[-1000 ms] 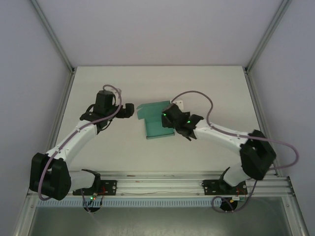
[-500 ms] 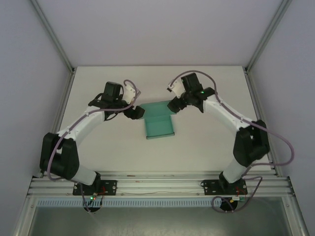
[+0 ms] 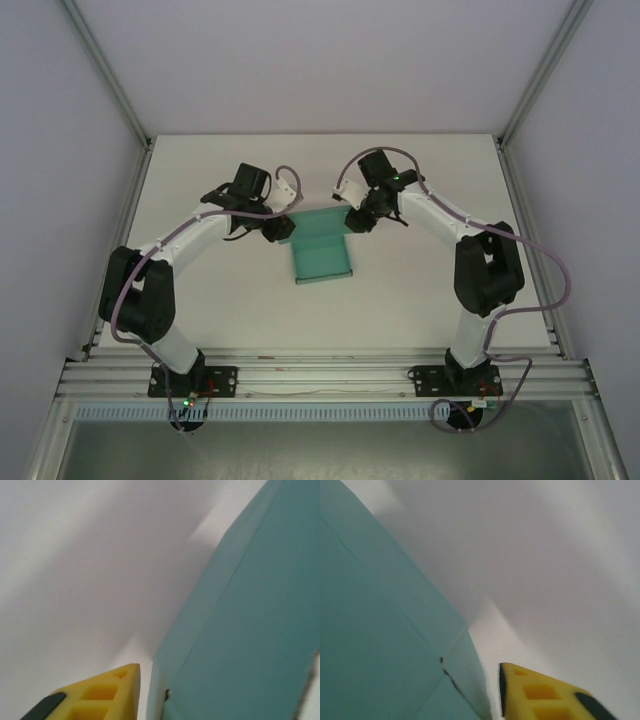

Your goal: Assemble paper box

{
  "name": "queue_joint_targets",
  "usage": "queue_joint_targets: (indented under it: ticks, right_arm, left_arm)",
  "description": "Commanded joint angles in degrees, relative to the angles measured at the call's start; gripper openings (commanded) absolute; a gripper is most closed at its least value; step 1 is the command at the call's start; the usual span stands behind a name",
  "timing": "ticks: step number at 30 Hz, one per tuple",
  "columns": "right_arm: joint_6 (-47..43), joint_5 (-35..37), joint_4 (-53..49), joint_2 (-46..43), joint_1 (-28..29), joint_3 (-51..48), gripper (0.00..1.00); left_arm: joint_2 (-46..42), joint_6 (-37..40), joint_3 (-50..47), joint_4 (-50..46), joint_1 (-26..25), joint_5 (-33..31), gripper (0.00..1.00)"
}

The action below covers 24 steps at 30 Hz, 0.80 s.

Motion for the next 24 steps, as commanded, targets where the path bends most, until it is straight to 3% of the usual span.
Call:
queue_joint_targets:
  ticks: [1, 4, 8, 16, 19, 24]
  right_arm:
    - [1.3, 0.5, -1.1, -2.2, -0.3, 0.3, 0.16]
    - [5.0, 1.5, -0.3, -3.2, -0.2, 0.0, 0.09]
    - [17.0, 4.6, 5.0, -6.0, 0.0, -2.3, 0.03]
    - [43.8, 13.9, 19.6, -10.1, 3.6, -11.4, 0.02]
    - [51.4, 20.0, 23.3, -9.3, 5.1, -12.6, 0.02]
    - [58.3, 23.5, 26.9, -6.0, 8.3, -11.5, 0.00]
  left_arm:
    - [0.7, -1.9, 2.4, -0.9, -1.1, -5.3, 0.12]
    - [0.2, -4.8, 2.9, 0.1, -2.0, -9.0, 0.10]
    - [-0.3, -12.2, 3.5, 3.1, -2.6, -12.0, 0.10]
    - [3.9, -34.9, 6.2, 8.9, -4.0, -21.0, 0.13]
    - [5.0, -40.4, 4.8, 13.1, -5.3, -21.0, 0.13]
    - [7.1, -44.5, 5.1, 14.6, -7.7, -25.9, 0.13]
